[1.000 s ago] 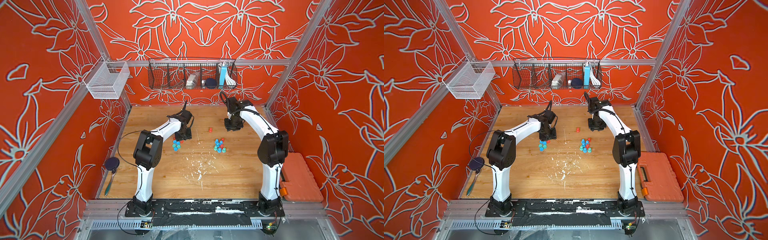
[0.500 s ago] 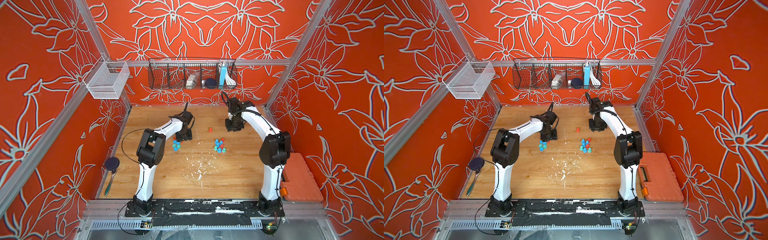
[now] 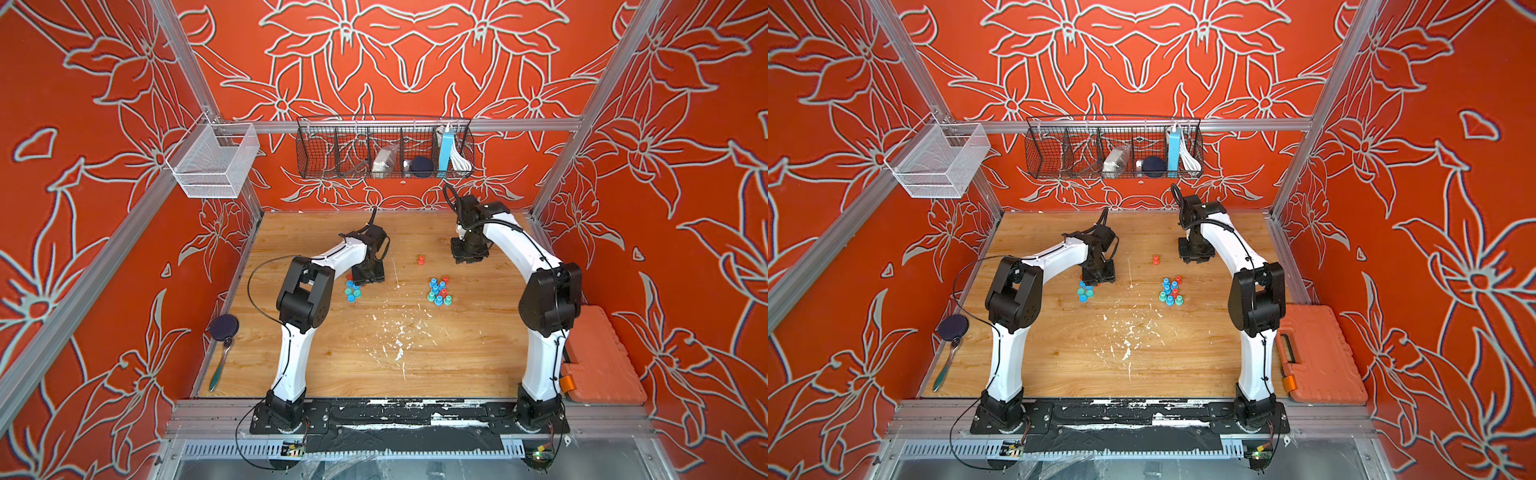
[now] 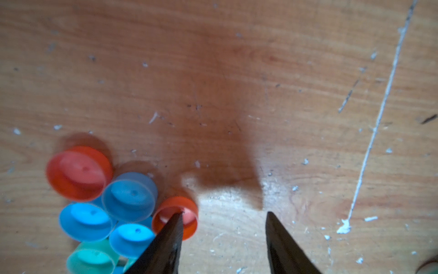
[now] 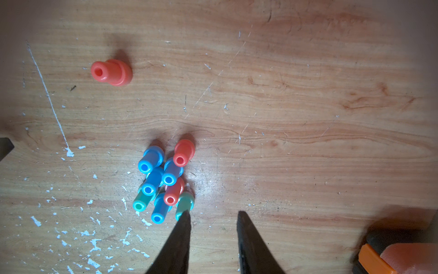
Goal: Close the stamp cap
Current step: Move the cover to the center of the board.
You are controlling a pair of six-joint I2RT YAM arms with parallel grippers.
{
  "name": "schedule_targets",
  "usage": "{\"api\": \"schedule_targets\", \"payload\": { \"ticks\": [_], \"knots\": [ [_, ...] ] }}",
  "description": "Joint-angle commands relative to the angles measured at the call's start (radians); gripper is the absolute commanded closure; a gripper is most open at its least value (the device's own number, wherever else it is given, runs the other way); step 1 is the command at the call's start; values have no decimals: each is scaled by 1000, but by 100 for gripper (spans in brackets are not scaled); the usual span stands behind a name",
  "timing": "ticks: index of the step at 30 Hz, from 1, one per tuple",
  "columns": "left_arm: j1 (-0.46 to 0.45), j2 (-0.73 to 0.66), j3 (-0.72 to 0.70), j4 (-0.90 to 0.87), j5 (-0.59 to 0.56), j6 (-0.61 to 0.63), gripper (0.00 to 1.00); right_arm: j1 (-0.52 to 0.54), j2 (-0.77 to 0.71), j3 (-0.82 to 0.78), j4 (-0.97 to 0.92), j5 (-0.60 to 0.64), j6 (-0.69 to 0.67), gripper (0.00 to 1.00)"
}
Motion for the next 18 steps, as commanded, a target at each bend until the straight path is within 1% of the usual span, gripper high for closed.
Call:
{"api": "schedule_targets", "payload": {
  "ticks": [1,8,12,18],
  "knots": [
    [-1,20,-12,-11,-8,0,43,-8,-37,11,-24,-11,-7,65],
    [-27,8,-84,9,31,-15,43,-8,-37,19,-33,-26,-8,65],
    [-70,-1,-119,17,36,-20,43,-8,-58,-10,-27,-24,-13,66],
    [-135,-6,-123,15,46,-37,43,-8,-94,-64,-11,-24,-11,66]
  ]
}}
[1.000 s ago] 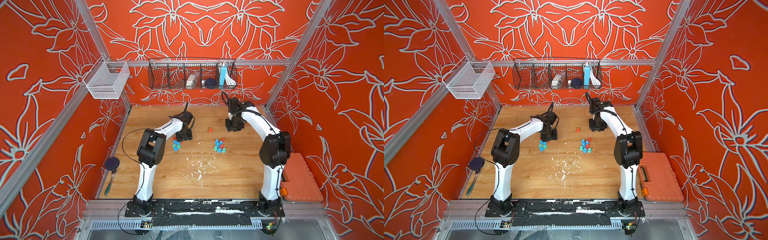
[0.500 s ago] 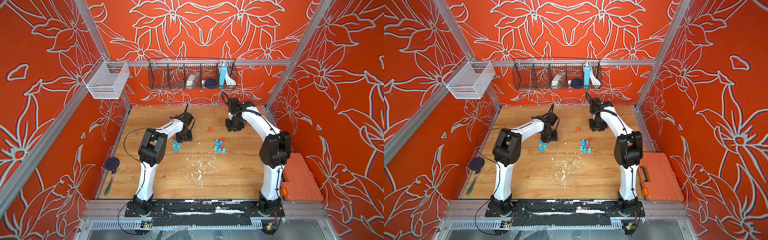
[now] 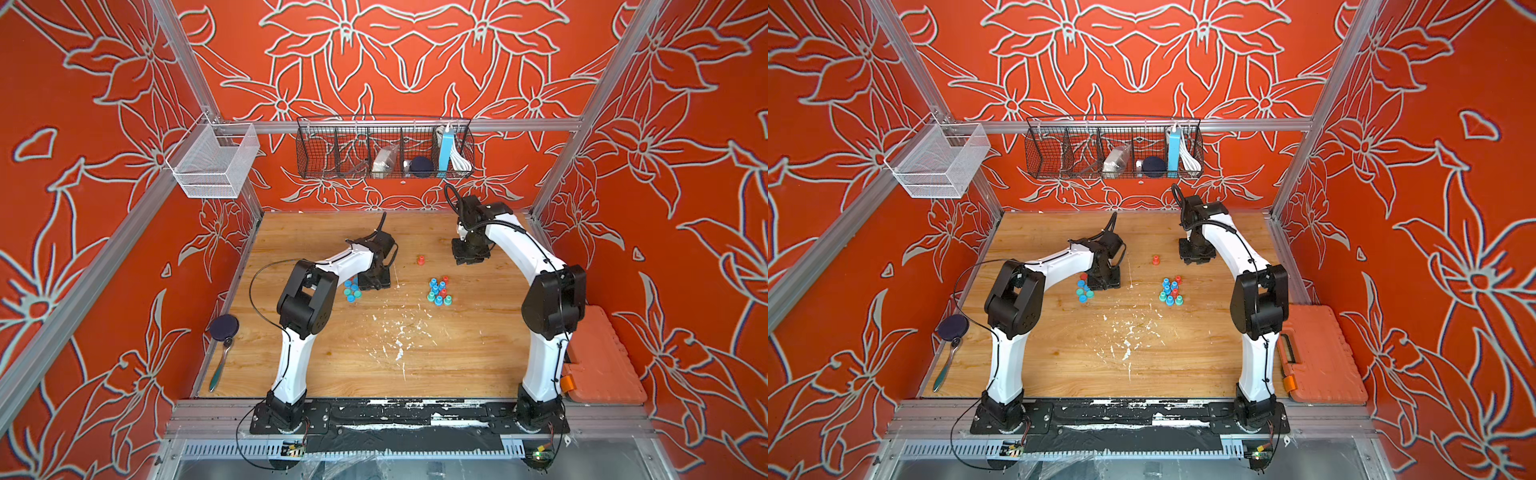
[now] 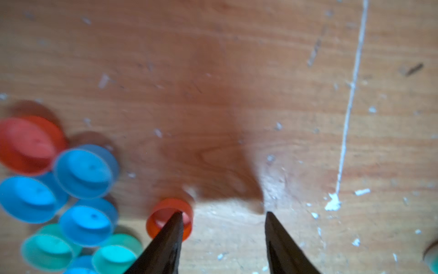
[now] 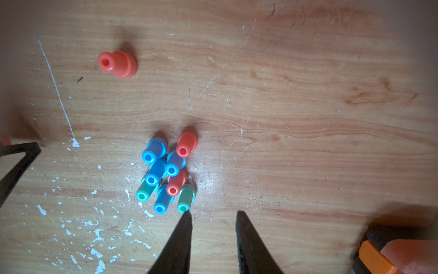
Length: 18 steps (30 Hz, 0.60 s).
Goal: Close the stamp cap
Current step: Move the cover to the center of the board.
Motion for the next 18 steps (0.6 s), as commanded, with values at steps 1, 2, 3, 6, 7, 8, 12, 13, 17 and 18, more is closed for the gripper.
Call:
{"api": "schedule_targets", "payload": {
  "ticks": [1,2,3,6,7,8,12,13,17,18],
  "knots": [
    [-49,35,-35,-45,59,-29,43,-8,-47,-30,-9,-7,-2,66],
    [-59,38,-31,-46,60,-31,43,-8,-49,-36,-7,-7,-2,66],
    [-68,41,-25,-49,62,-32,43,-9,-56,-42,-6,-6,-2,66],
    [-89,50,-10,-51,70,-36,43,-8,-71,-58,-3,-4,-3,66],
    [-98,55,-1,-54,73,-35,44,-8,-75,-63,-2,-4,-3,66],
    [-108,59,9,-58,73,-33,44,-8,-79,-67,-3,-3,-3,66],
    [-144,79,59,-73,76,-35,44,-8,-92,-83,3,-1,-2,66],
    [-151,84,73,-75,77,-38,44,-8,-94,-85,1,-2,0,66],
    [-167,97,105,-81,82,-48,44,-8,-106,-94,2,1,1,66],
    [-167,98,113,-83,81,-48,44,-8,-110,-98,3,2,0,66]
  ]
}}
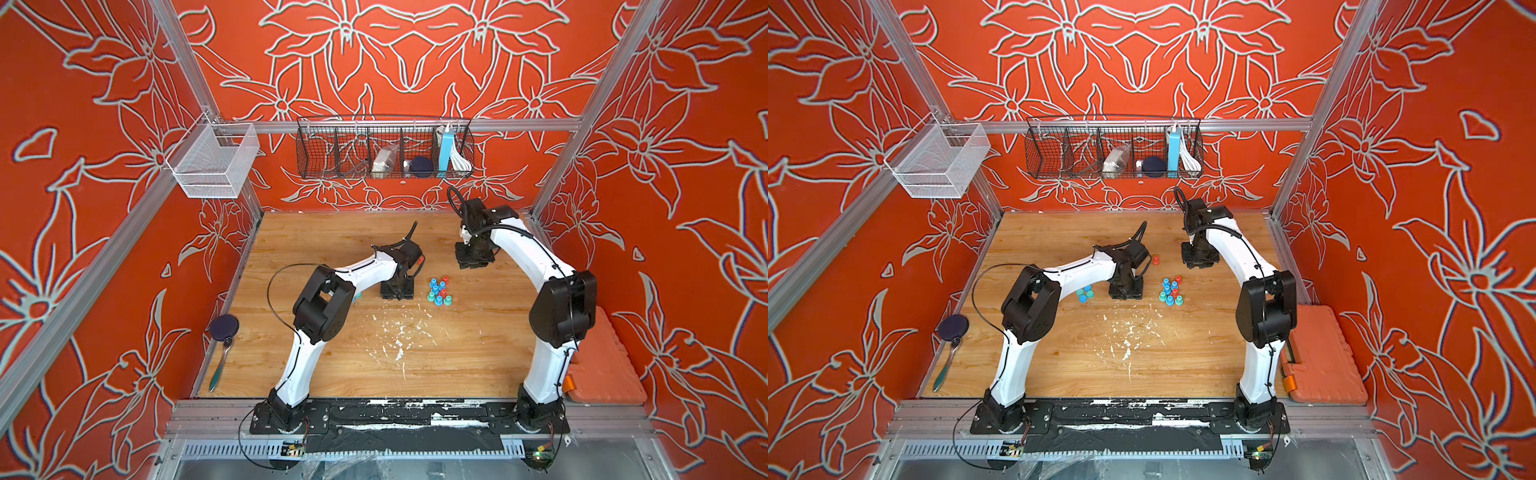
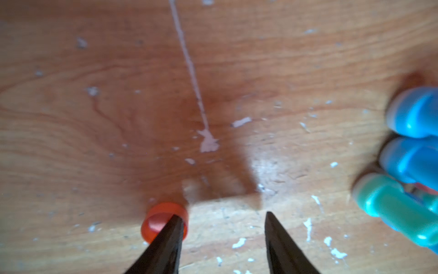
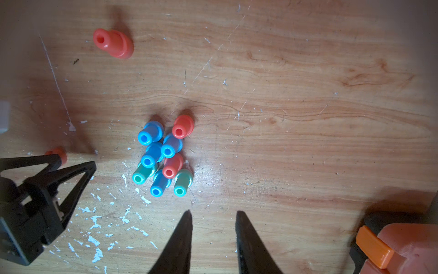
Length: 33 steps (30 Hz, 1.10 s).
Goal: Close the stamp cap
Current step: Move the cover to the center of the board.
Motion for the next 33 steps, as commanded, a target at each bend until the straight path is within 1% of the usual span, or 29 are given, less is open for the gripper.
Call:
{"api": "schedule_targets", "payload": {
  "ticks": [1,19,27,33],
  "knots": [
    [-10,43,16,-43,29,-21,44,-8,-44,-21,-10,5,-1,66],
    [-10,5,86,-84,-5,4,43,-8,-83,-66,0,-1,6,66],
    [-10,-41,122,-109,-23,17,43,-7,-60,-77,-1,-10,4,66],
    [-9,-114,123,-126,-47,35,43,-5,-24,-73,17,-26,9,65]
  ]
}}
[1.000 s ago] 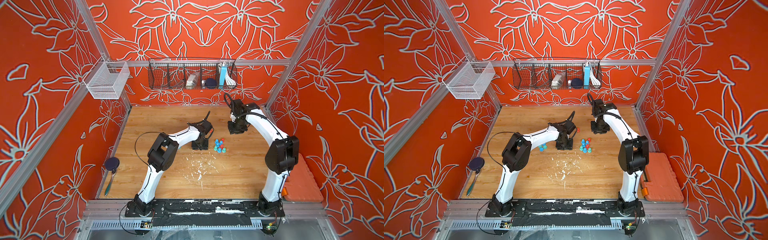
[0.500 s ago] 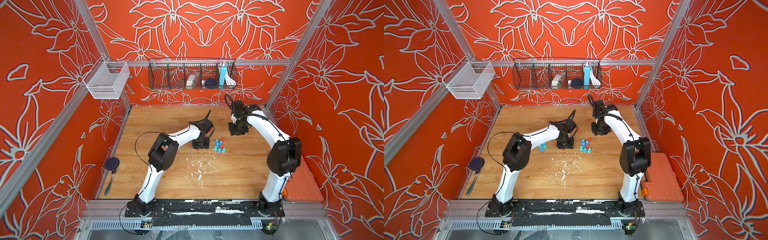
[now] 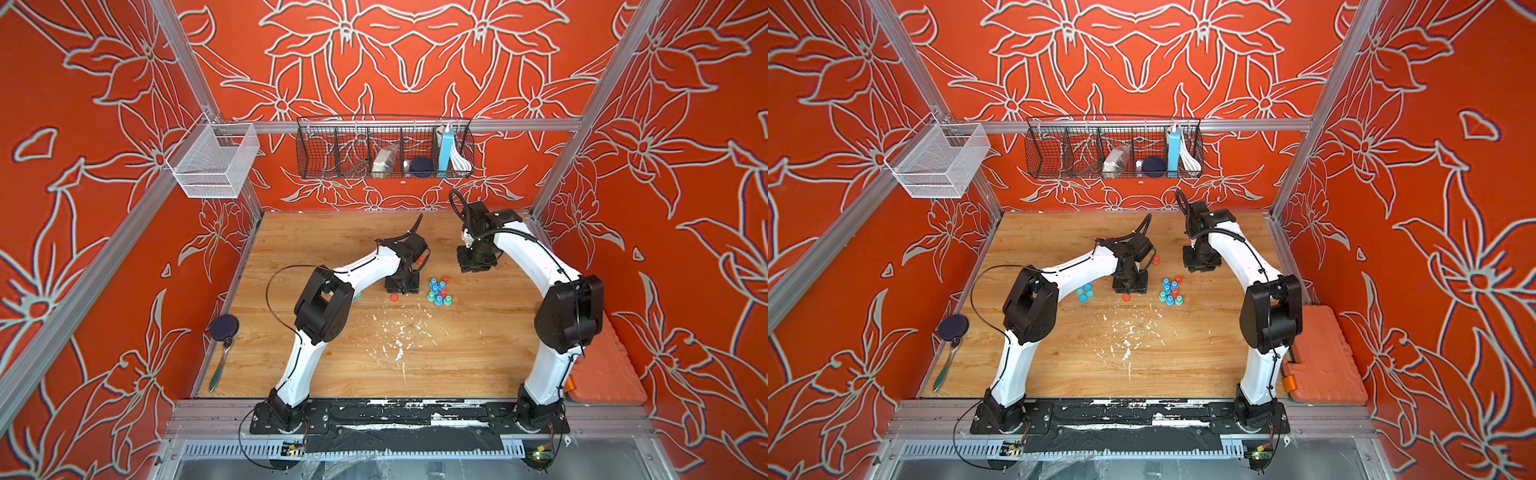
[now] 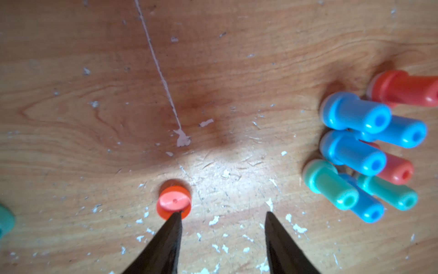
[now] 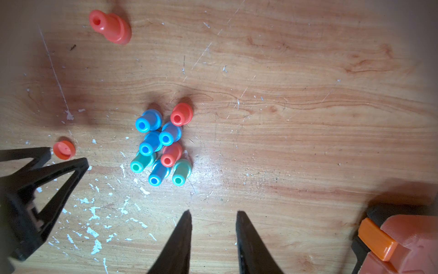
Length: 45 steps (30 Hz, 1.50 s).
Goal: Close the stamp cap
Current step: Move the cover to the center of the board, then pick up the stamp from the center of the board.
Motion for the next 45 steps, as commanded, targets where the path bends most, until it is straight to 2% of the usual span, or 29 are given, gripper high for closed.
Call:
{"api": "schedule_targets", "payload": {
  "ticks": [1,11,23,35,45],
  "knots": [
    [-2,-105,12,-38,-31,17,43,-5,28,5,3,-15,8,64],
    [34,-285,-172,5,-23,4,43,-1,90,18,36,-51,30,61],
    [69,-435,-342,12,-44,4,43,-1,130,24,53,-50,26,59],
    [92,-528,-462,27,-43,0,43,-1,201,77,43,-61,46,58],
    [123,-563,-523,42,-25,4,43,13,214,45,76,-75,77,57]
  ]
}}
